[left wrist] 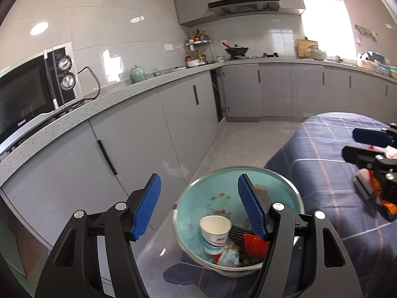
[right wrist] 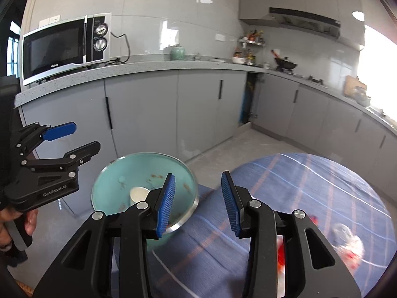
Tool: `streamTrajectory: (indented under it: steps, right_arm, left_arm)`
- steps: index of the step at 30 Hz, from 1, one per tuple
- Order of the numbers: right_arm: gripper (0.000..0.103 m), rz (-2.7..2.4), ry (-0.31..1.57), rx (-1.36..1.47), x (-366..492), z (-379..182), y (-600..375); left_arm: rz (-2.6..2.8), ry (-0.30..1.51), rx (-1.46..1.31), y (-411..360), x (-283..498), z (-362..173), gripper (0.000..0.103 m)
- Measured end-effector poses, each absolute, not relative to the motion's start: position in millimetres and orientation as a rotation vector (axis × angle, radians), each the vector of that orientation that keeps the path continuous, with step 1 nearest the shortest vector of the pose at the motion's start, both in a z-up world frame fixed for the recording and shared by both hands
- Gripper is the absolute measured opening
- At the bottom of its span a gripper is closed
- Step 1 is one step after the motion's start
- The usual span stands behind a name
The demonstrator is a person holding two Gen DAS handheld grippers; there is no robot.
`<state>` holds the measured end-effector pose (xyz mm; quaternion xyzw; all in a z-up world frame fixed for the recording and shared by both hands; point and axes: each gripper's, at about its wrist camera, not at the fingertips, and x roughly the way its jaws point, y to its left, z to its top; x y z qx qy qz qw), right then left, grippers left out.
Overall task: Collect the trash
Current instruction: 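Move both tools back over the trash on the table, then grasp the white tissue with the left tool while the right tool grasps the pink plastic bag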
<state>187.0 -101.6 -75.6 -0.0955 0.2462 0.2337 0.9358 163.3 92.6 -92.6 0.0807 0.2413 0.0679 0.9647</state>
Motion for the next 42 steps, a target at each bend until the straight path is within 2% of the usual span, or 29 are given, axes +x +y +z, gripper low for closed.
streamTrajectory:
  steps: [10,17,24,33,36,38,42]
  right_arm:
    - [0.050,0.271,0.514,-0.164,137,-78,-209]
    - [0.054,0.094,0.589,-0.112,115,-105,-279]
    - [0.060,0.045,0.603,-0.085,100,-119,-302]
    - [0.060,0.011,0.639,-0.073,93,-139,-323]
    - [0.060,-0.008,0.648,-0.021,97,-139,-336]
    - [0.060,-0.012,0.652,0.015,97,-139,-342]
    - [0.061,0.007,0.654,0.020,92,-139,-338]
  left_arm:
    - [-0.063,0.516,0.263,-1,146,-108,0.065]
    - [-0.170,0.531,0.304,-54,142,-119,0.065]
    - [-0.258,0.509,0.287,-92,137,-114,0.066]
    - [-0.337,0.547,0.315,-140,149,-128,0.065]
    - [-0.368,0.585,0.325,-147,152,-136,0.028]
    - [-0.383,0.589,0.327,-147,150,-138,0.011]
    - [-0.367,0.548,0.358,-148,139,-131,0.010]
